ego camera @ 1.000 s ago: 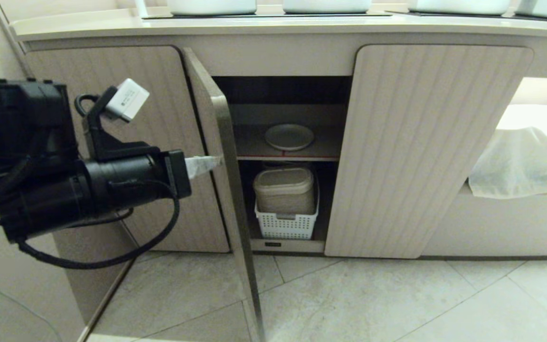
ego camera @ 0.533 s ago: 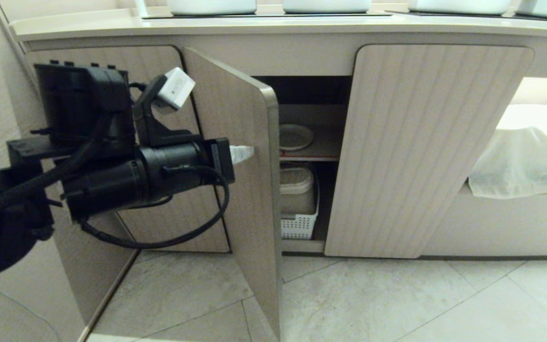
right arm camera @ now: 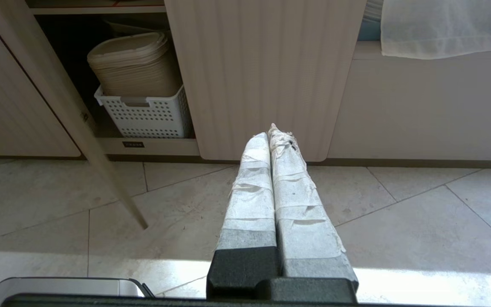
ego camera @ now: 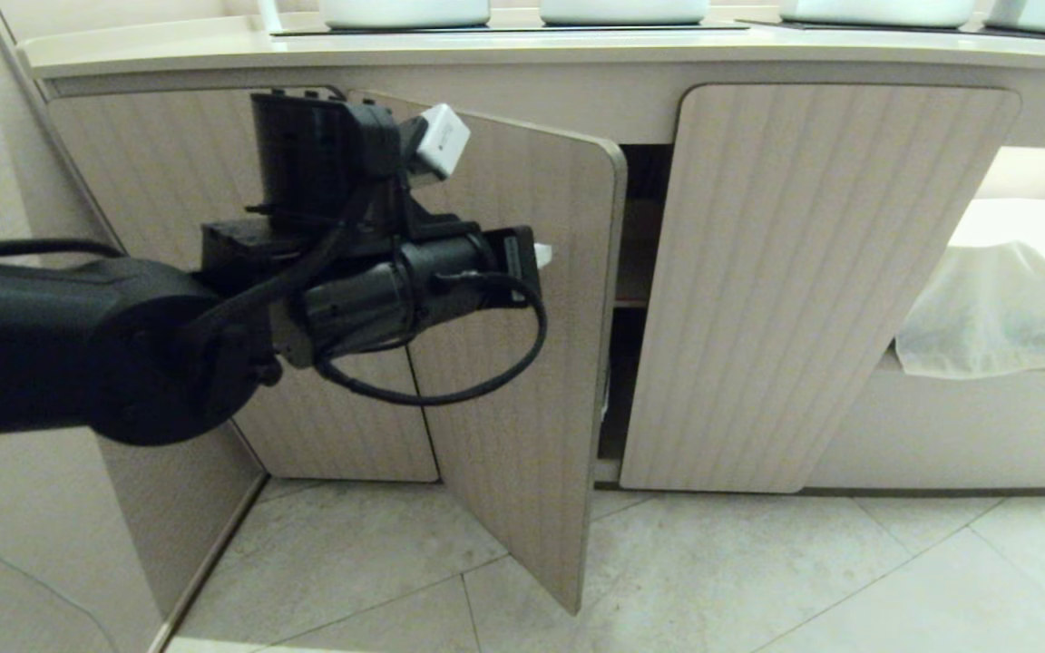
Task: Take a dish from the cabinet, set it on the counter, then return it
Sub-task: Close the cabinet door
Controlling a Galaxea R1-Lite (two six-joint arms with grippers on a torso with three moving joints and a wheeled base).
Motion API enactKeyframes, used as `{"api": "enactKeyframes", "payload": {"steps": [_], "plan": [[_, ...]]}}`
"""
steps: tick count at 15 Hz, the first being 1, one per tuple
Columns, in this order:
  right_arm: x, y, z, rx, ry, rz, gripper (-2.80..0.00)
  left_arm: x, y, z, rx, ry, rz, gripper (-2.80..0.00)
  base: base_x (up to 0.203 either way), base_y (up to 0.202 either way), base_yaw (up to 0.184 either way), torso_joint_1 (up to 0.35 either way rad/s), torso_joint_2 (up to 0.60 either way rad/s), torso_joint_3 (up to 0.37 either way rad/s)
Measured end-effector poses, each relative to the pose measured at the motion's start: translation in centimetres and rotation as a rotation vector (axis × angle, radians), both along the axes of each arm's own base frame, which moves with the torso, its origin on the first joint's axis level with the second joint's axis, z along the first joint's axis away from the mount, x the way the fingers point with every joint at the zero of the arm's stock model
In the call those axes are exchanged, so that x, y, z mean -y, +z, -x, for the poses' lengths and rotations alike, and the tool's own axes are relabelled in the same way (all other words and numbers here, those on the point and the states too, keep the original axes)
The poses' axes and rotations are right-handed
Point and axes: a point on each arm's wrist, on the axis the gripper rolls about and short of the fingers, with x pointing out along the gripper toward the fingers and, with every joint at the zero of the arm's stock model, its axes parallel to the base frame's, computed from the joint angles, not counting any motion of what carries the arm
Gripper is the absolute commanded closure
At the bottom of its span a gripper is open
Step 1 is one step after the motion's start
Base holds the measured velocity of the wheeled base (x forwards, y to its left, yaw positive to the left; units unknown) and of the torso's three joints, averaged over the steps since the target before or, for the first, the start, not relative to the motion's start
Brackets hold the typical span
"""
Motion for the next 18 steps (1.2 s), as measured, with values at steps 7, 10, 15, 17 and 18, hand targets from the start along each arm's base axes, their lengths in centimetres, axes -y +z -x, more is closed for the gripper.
{"api": "enactKeyframes", "payload": {"steps": [7,10,15,17,18], "plan": [[0.0,0.0,0.0,0.0,0.0,0.0,0.0,4.0,0.9,-4.9,0.102,0.085,0.02,0.0,0.0,0.0,0.0,0.0,0.0,0.0],[0.0,0.0,0.0,0.0,0.0,0.0,0.0,4.6,0.5,-5.7,0.11,0.083,0.012,0.0,0.0,0.0,0.0,0.0,0.0,0.0],[0.0,0.0,0.0,0.0,0.0,0.0,0.0,4.1,-0.7,-5.2,0.072,0.126,-0.028,0.0,0.0,0.0,0.0,0.0,0.0,0.0],[0.0,0.0,0.0,0.0,0.0,0.0,0.0,3.3,-1.2,-4.4,0.048,0.131,-0.048,0.0,0.0,0.0,0.0,0.0,0.0,0.0],[0.0,0.0,0.0,0.0,0.0,0.0,0.0,2.8,-1.5,-3.9,0.036,0.133,-0.06,0.0,0.0,0.0,0.0,0.0,0.0,0.0]]}}
